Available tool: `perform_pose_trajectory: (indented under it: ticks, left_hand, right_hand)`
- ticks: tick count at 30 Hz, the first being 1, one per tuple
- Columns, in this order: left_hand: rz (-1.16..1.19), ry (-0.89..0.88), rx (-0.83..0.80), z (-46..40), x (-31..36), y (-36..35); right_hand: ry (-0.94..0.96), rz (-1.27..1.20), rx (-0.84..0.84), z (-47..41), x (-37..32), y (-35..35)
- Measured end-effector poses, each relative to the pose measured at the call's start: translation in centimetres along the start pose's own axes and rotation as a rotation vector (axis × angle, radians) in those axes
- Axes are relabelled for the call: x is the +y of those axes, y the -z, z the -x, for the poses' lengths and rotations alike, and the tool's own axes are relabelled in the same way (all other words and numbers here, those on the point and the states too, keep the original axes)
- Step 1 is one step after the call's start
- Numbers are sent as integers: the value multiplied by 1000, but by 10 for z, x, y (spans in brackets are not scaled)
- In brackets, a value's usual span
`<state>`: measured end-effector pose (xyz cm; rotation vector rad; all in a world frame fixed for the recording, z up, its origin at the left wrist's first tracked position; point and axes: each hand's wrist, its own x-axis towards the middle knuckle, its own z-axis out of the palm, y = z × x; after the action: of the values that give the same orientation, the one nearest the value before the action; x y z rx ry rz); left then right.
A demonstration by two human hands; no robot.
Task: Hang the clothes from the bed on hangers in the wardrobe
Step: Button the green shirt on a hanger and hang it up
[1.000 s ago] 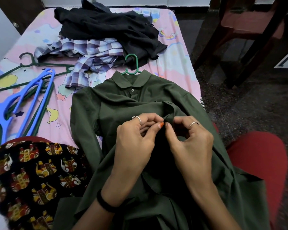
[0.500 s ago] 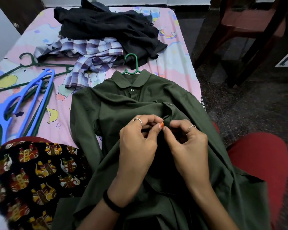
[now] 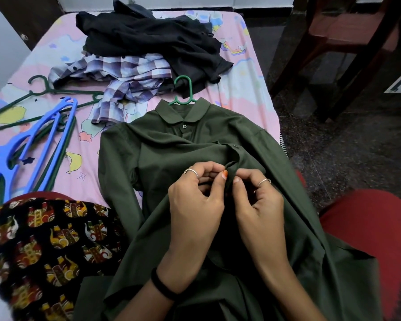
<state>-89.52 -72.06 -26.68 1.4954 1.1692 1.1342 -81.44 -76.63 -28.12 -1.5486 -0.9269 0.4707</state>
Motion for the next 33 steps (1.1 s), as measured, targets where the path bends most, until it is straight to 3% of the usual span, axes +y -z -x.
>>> perform_pose_trajectory:
  ticks: [22,33]
  left_hand:
    - [67,87,-40,2,-6,3]
    - [109,144,-69,4,-4,-4]
  right_hand:
    - [-60,-69,-56,-3,7,3]
    - [22,69,-14,-4,7,5]
